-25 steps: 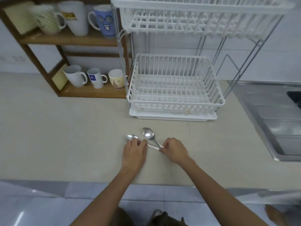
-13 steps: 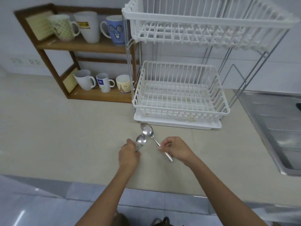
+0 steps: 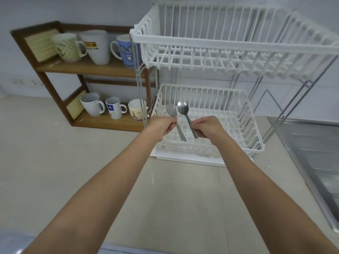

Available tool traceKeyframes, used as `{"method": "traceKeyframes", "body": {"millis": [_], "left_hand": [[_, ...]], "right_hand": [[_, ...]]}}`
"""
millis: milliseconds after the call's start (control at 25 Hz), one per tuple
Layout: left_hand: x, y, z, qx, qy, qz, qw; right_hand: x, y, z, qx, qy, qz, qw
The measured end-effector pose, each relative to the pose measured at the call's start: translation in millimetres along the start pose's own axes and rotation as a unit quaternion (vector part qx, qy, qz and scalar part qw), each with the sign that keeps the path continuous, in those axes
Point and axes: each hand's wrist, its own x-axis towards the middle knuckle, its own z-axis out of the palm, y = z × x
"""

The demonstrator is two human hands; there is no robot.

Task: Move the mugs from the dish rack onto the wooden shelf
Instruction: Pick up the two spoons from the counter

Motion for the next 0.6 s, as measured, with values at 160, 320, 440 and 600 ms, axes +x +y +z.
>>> {"method": "traceKeyframes", "body": {"millis": [160,320,440,600], "left_hand": [[59,-20,25,0.007,0.048,-0.051,0.997],[84,-38,31,0.018,0.07,-0.061,0.996],[90,-39,32,0.032,0.066,-0.058,0.996],[99,-43,31,0.064,0.08,-0.054,0.993]], "right_hand": [[37,23,10,-0.092,0.016,0.058,0.994],[53,37,11,-0.107,0.03,0.086,0.99],[56,37,15,-0.119,0.018,0.076,0.99],[59,41,17,-0.152,0.02,0.056,0.987]]}}
